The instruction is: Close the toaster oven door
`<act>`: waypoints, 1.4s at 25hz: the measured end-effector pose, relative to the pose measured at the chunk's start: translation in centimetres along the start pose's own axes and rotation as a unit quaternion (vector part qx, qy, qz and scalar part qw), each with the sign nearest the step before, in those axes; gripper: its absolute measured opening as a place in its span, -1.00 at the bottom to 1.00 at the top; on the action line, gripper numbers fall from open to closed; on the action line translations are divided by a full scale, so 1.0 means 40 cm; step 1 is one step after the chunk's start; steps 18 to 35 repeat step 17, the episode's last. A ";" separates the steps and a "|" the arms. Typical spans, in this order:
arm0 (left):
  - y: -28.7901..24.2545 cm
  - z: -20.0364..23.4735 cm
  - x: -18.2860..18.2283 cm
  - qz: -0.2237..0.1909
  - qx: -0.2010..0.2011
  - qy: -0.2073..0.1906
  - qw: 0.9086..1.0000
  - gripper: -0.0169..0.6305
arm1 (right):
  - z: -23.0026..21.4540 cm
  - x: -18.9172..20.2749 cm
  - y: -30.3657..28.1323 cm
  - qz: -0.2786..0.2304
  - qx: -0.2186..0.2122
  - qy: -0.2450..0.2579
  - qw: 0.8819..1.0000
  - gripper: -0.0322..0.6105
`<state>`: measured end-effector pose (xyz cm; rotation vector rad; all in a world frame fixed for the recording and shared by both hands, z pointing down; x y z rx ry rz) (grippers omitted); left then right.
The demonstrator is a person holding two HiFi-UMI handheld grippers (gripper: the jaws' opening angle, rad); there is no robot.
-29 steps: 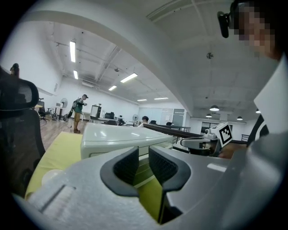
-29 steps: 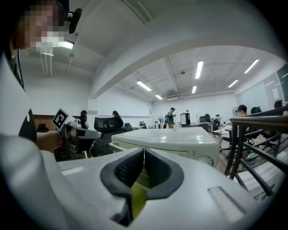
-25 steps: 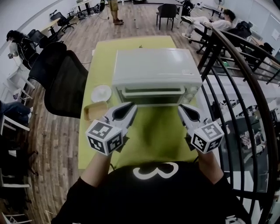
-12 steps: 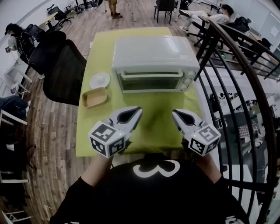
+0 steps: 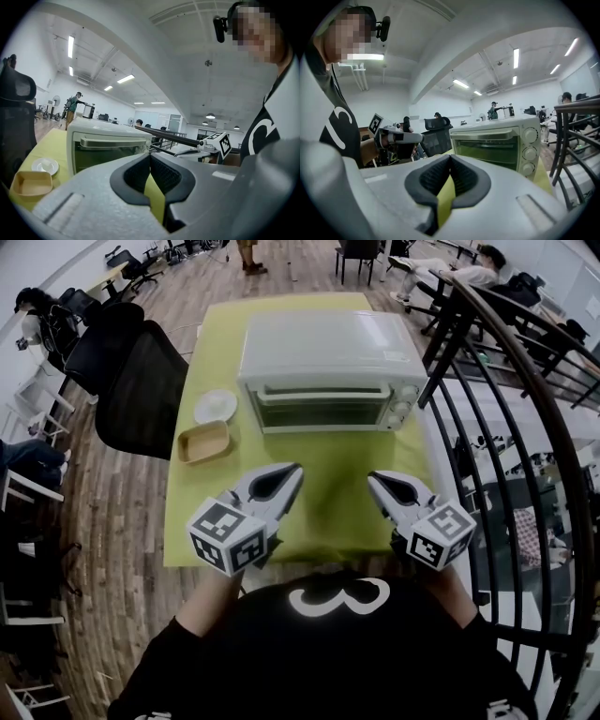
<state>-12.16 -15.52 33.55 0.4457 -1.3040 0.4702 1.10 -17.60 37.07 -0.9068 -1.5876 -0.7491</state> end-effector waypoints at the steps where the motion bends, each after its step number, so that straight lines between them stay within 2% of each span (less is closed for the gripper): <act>1: -0.007 -0.001 -0.005 -0.001 -0.001 0.001 1.000 -0.91 | -0.004 -0.008 -0.003 -0.001 -0.004 0.001 1.000 -0.89; 12: -0.064 -0.001 -0.025 0.000 -0.009 0.005 1.000 -0.91 | -0.050 -0.066 -0.027 0.006 -0.023 0.011 1.000 -0.89; 35: -0.076 0.007 -0.025 0.003 -0.016 0.004 1.000 -0.91 | -0.067 -0.068 -0.037 0.010 -0.028 0.011 0.999 -0.89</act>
Point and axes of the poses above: the fingertips, and each gripper's own axes: y backward along the fingers, z to its left, x out of its underside, the point moved 1 cm from there along y, backward along the fingers, and after that the axes turned 12 degrees about -z, right-handed, at the moved point
